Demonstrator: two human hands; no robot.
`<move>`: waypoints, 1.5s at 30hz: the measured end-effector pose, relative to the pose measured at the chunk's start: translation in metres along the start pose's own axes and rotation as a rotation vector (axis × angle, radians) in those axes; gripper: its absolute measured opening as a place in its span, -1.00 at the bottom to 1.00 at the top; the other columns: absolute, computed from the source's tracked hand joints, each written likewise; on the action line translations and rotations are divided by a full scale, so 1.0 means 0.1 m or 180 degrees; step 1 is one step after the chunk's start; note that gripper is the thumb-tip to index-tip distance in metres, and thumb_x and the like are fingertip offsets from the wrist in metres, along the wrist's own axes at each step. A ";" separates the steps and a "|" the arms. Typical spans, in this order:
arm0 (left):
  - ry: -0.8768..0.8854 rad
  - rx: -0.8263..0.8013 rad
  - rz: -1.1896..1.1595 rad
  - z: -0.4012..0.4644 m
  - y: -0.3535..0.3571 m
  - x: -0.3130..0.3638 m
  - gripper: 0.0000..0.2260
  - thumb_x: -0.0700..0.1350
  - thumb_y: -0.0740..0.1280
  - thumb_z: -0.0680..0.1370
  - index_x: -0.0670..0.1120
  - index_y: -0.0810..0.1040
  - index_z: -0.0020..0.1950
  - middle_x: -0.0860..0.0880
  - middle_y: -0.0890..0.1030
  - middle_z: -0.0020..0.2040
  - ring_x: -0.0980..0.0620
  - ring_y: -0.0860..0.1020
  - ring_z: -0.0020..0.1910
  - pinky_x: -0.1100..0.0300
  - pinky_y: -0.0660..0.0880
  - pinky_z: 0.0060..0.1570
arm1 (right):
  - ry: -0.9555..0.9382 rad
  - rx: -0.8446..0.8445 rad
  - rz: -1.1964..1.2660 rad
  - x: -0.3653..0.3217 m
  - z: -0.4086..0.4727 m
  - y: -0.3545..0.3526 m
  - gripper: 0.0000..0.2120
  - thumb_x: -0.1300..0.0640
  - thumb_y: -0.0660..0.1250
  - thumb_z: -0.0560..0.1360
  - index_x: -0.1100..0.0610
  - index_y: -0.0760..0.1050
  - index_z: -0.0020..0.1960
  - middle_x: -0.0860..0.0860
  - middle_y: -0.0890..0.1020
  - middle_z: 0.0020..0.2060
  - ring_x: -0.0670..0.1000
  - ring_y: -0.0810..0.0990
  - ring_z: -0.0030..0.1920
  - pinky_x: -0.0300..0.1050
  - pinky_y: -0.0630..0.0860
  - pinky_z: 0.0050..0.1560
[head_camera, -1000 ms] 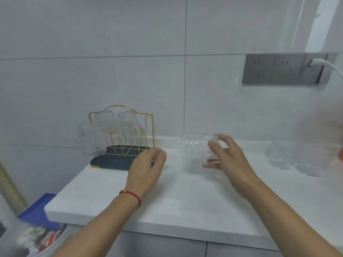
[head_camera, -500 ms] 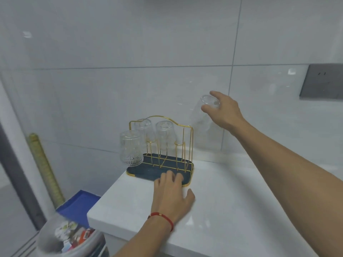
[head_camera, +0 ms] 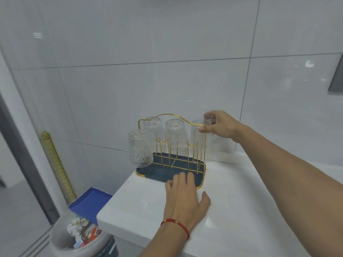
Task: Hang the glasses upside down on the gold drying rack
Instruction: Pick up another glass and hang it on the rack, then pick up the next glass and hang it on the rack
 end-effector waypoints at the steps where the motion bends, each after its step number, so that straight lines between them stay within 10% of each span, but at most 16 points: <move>1: 0.0000 0.0024 -0.0021 0.00 0.00 0.00 -0.69 0.17 0.13 0.49 -0.01 0.37 0.09 0.02 0.43 0.01 -0.05 0.38 0.04 0.01 0.34 0.23 | 0.0000 -0.0012 0.0051 0.04 -0.01 0.02 -0.23 0.10 0.60 0.48 0.27 0.35 0.57 0.19 0.51 0.45 0.14 0.54 0.31 0.08 0.55 0.34; 10: 0.0061 0.0129 -0.0017 -0.01 -0.01 0.01 -0.70 0.16 0.15 0.48 -0.01 0.38 0.07 0.02 0.44 -0.02 -0.05 0.39 0.01 0.01 0.36 0.18 | -0.0204 0.0319 0.0160 0.15 -0.15 0.04 -0.29 -0.01 0.63 0.43 0.11 0.41 0.47 0.07 0.55 0.33 0.08 0.62 0.24 0.07 0.55 0.33; 15: 0.0063 0.0145 -0.0076 0.00 -0.01 0.00 -0.69 0.18 0.17 0.47 0.02 0.39 0.07 0.04 0.44 -0.02 -0.04 0.41 0.01 0.00 0.37 0.15 | -0.0355 0.0688 0.0048 0.43 -0.63 0.03 -0.51 0.03 0.52 0.53 0.05 0.46 0.40 -0.01 0.59 0.21 0.02 0.65 0.12 -0.16 0.56 -0.01; 22: 0.0349 0.0230 -0.0035 -0.04 -0.09 0.11 -0.67 0.18 0.20 0.42 0.04 0.43 0.09 0.06 0.48 0.01 -0.05 0.44 0.00 -0.01 0.40 0.00 | -0.0612 0.0538 -0.1113 1.08 -1.66 0.08 -0.65 0.27 0.26 0.60 0.01 0.47 0.33 -0.13 0.54 0.22 -0.07 0.51 0.12 -0.12 0.44 0.18; 32: 0.0996 0.0075 -0.1086 -0.17 0.15 1.57 -0.50 0.13 0.23 0.45 0.00 0.33 0.36 -0.02 0.47 0.23 -0.08 0.49 0.11 0.01 0.41 0.01 | 0.0505 0.1921 -0.1524 1.82 -2.77 -1.12 -0.78 0.24 0.32 0.55 0.09 0.55 0.17 -0.04 0.60 -0.06 0.05 0.54 -0.11 -0.07 0.40 -0.11; 39: 0.1622 -0.0048 -0.1036 -0.29 0.50 2.76 -0.52 0.08 0.25 0.50 -0.06 0.37 0.39 -0.09 0.46 0.29 -0.13 0.43 0.24 -0.01 0.40 0.17 | 0.1716 0.3726 -0.1193 2.32 -3.45 -1.87 -0.63 0.31 0.39 0.43 0.22 0.42 0.22 0.18 0.51 0.16 0.26 0.56 0.06 0.15 0.53 -0.02; 45: 0.1516 -0.0027 -0.1099 -0.27 0.65 2.78 -0.48 0.18 0.20 0.47 -0.04 0.35 0.36 -0.12 0.38 0.34 -0.12 0.35 0.30 -0.01 0.38 0.22 | 0.2341 0.3642 -0.0527 2.76 -3.43 -2.15 -0.08 0.07 0.56 0.44 0.32 0.12 0.59 0.33 0.44 0.38 0.35 0.48 0.33 0.21 0.48 0.29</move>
Point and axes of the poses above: each hand's wrist, its own z-axis towards the middle knuckle, its own y-axis out of the palm, x = y × z, the point moved 6 cm from there along z, towards the middle knuckle
